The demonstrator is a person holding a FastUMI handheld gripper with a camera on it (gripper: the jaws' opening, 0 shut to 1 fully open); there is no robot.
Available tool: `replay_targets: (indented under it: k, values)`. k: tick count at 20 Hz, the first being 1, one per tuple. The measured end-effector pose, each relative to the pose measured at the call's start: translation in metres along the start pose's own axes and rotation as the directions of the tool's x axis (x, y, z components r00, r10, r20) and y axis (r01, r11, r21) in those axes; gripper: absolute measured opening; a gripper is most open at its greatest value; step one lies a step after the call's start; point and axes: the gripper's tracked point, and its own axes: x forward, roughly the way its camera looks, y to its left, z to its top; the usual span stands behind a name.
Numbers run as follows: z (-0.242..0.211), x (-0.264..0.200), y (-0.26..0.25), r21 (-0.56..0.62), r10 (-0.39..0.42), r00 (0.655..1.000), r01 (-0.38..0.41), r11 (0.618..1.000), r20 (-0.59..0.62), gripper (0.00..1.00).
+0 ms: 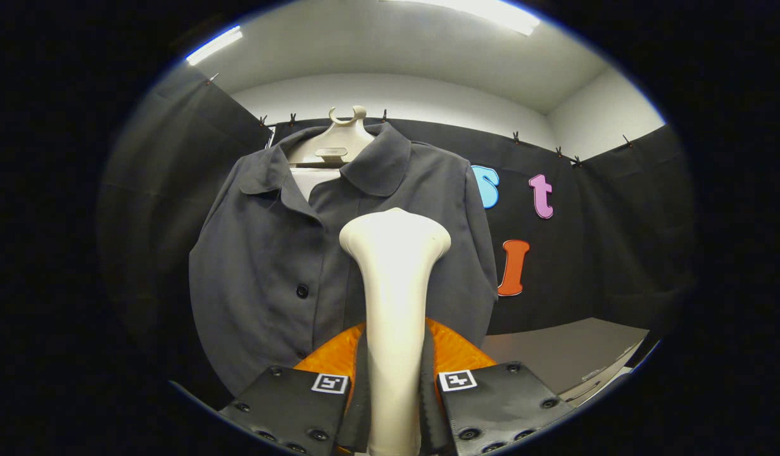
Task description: Iron the clothes twice with a garment steamer, once on the left side and once on the right side.
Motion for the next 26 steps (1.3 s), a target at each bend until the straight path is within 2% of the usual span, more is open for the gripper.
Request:
replay_targets:
  k: [5,15,26]
  values:
    - [-0.039,-0.008,0.001,0.023,0.008,0.997,-0.007,1.000,-0.077,0.38]
    - [-0.082,-0.028,0.001,0.002,0.012,0.987,-0.012,1.000,-0.161,0.38]
    - [-0.154,-0.064,0.004,0.006,0.032,0.949,-0.031,0.999,-0.313,0.39]
